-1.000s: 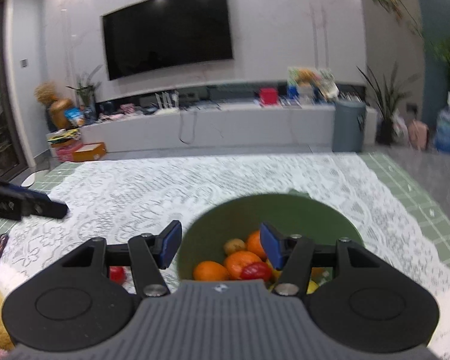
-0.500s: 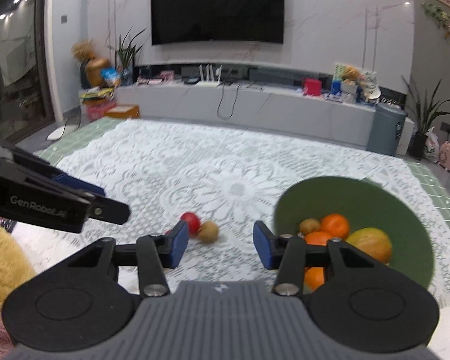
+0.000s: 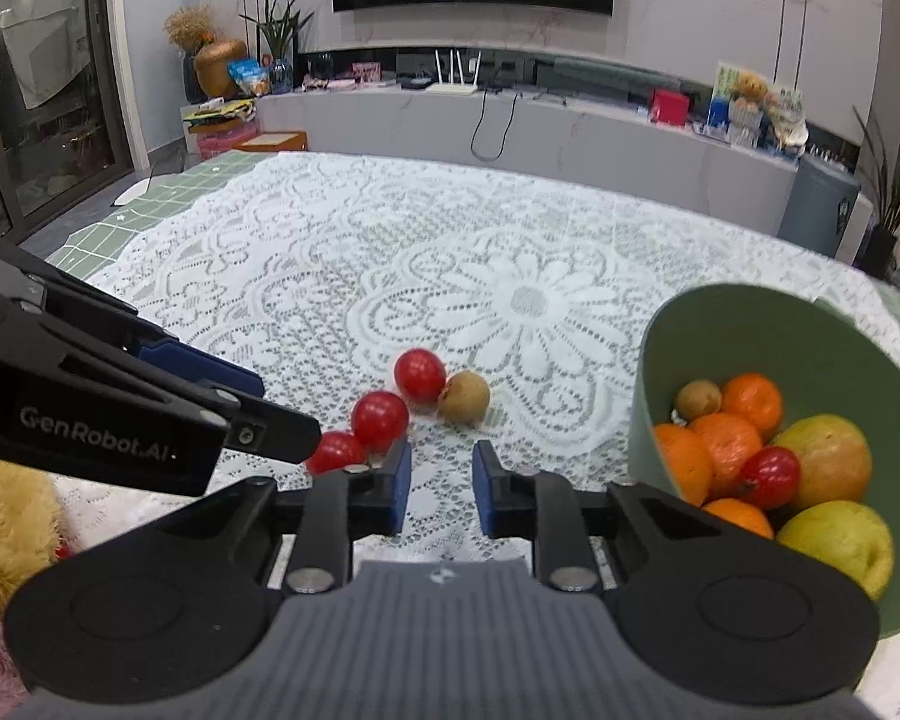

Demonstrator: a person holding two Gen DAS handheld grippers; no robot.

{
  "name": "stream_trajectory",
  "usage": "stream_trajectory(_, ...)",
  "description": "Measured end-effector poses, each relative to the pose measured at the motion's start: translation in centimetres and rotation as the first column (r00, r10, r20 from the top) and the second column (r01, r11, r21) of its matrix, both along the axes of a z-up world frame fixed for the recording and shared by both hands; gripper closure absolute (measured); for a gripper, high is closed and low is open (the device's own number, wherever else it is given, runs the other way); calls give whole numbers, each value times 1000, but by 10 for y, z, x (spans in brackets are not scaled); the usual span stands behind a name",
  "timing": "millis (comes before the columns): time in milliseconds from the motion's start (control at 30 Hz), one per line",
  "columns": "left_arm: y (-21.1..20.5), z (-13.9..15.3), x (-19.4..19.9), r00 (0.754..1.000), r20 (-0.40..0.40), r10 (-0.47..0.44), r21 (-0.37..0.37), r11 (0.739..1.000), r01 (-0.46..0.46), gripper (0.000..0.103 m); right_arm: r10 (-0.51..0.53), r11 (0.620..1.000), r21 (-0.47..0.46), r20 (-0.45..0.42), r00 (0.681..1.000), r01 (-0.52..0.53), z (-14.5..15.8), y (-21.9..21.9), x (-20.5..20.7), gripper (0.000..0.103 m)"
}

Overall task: Organize fruits
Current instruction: 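Grasp a red tomato with the left gripper while the right gripper grasps another tomato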

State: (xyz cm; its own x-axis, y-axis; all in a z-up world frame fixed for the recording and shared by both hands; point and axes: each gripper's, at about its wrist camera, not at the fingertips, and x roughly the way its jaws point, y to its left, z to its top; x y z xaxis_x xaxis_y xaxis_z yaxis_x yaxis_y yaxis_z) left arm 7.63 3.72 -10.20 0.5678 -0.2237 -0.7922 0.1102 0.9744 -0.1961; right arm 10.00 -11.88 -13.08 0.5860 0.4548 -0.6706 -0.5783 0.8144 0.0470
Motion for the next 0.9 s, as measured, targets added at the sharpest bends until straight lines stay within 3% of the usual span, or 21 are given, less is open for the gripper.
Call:
stream_trajectory(300,7,-26,21,994,-105,42,-63,997,-49,58,16,1000,-17,-54,998,-17,-12,6,10,85)
stream_trajectory(567,8,-39,31,987,-150,51,-85,994,-64,59,29,1000,-1,-95,995,-29,-19,6,16,85)
stream_trajectory(733,8,-39,31,989,-141,46,-92,994,-59,66,35,999,6,-103,994,-34,-19,6,16,84)
stream_trajectory(900,14,-29,25,992,-103,74,-66,994,-81,67,32,998,52,-115,993,-27,-17,6,19,83)
